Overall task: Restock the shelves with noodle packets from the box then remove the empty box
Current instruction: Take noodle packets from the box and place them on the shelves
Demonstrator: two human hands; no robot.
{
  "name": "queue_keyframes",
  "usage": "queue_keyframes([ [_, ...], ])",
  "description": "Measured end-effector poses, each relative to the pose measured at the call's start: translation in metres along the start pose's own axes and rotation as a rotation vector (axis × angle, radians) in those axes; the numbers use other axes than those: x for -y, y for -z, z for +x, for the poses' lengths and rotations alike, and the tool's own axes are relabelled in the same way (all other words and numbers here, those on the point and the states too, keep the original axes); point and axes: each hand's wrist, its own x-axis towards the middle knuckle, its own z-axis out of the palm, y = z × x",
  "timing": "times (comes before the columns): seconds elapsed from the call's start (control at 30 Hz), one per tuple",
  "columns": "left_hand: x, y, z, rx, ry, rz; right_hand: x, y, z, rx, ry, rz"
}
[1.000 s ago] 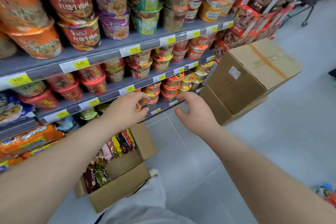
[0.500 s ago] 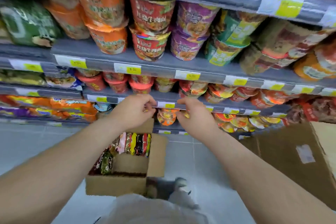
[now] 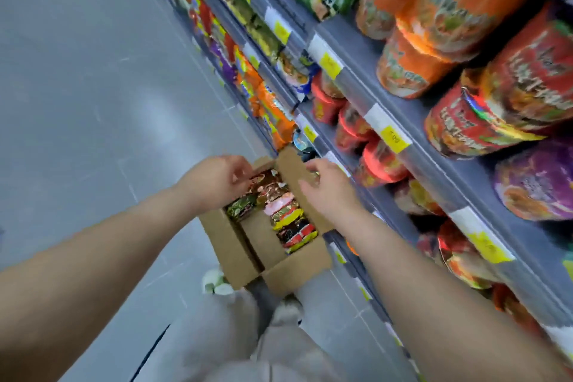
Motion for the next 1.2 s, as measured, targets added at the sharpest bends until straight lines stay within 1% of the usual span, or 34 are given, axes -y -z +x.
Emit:
queue_keyframes([
  [0.13, 0.052, -0.033, 0.016, 0.001, 0.120, -0.017, -0.010, -0.048, 0.042, 0.084, 0.043, -0.048],
  [0.23, 0.096, -0.079, 0.043, 0.043, 0.185, -0.031, -0.027, -0.105, 0.081, 0.147, 0.034, -0.050],
  [0.37, 0.164, -0.165, 0.088, 0.073, 0.211, -0.021, -0.066, -0.209, 0.140, 0.205, 0.052, -0.085],
  [0.5, 0.225, -0.261, 0.138, 0.095, 0.199, 0.010, -0.131, -0.312, 0.190, 0.262, 0.018, -0.162],
  [0.57, 0.252, -0.307, 0.163, 0.105, 0.190, 0.034, -0.162, -0.356, 0.211, 0.288, 0.073, -0.225],
  [0.63, 0.276, -0.348, 0.186, 0.094, 0.180, 0.067, -0.188, -0.400, 0.230, 0.319, 0.173, -0.294],
  [0.73, 0.303, -0.396, 0.215, 0.081, 0.146, 0.125, -0.217, -0.457, 0.258, 0.388, 0.312, -0.394],
  [0.8, 0.318, -0.415, 0.228, 0.067, 0.143, 0.183, -0.228, -0.486, 0.273, 0.412, 0.390, -0.454],
  [0.87, 0.328, -0.428, 0.234, 0.072, 0.160, 0.257, -0.239, -0.509, 0.284, 0.406, 0.466, -0.560],
  [0.97, 0.330, -0.438, 0.241, 0.105, 0.158, 0.370, -0.251, -0.533, 0.288, 0.374, 0.530, -0.741],
  [1.07, 0.328, -0.441, 0.247, 0.115, 0.174, 0.380, -0.262, -0.546, 0.277, 0.206, 0.610, -0.858],
  [1.2, 0.325, -0.448, 0.267, 0.142, 0.237, 0.314, -0.273, -0.560, 0.276, 0.073, 0.682, -0.850],
])
